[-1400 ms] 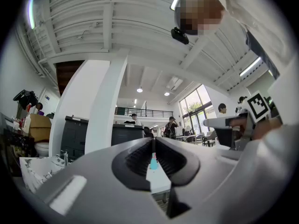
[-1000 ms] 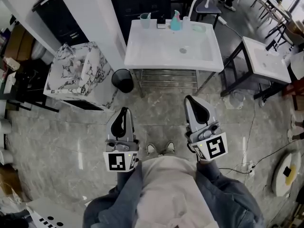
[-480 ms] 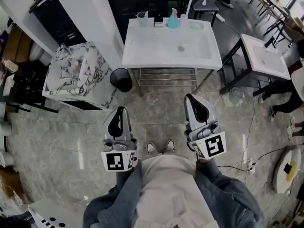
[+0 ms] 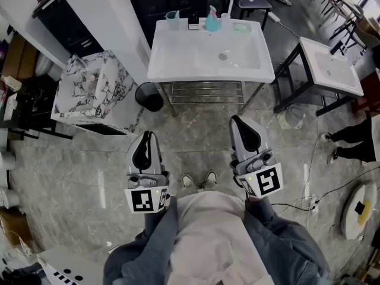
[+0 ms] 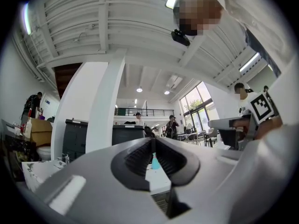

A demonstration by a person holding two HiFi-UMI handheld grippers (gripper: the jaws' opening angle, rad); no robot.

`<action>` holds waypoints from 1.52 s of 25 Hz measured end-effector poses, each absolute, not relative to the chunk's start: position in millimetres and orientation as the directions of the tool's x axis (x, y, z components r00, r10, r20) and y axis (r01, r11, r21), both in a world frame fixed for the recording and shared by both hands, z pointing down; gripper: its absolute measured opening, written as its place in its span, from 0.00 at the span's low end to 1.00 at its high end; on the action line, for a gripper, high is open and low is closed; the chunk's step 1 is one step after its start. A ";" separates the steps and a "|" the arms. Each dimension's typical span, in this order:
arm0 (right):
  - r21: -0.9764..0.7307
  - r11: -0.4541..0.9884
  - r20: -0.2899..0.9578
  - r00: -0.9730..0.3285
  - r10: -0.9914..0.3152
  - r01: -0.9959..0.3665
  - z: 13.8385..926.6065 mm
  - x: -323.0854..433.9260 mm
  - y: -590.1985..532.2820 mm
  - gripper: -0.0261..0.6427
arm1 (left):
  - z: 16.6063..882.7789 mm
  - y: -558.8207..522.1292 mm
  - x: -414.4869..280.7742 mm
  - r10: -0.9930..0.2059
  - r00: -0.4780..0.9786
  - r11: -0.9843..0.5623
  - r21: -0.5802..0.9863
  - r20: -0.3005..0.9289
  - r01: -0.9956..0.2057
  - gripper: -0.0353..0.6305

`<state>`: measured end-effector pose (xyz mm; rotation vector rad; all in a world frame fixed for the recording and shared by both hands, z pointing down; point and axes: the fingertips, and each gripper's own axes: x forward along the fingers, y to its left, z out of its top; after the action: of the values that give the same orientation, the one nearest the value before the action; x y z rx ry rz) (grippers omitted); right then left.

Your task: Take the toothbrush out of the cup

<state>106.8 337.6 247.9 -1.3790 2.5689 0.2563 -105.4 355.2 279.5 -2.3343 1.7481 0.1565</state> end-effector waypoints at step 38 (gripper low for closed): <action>0.068 0.557 -0.300 -0.549 -0.780 -0.828 259.9 152.8 256.5 0.05 | 285.9 265.0 -75.1 -0.932 0.254 -0.227 -0.130 -0.260 -0.965 0.19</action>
<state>152.8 256.5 259.9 -1.3449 2.5571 0.2953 -75.1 265.0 285.9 -2.2648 1.7626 0.1834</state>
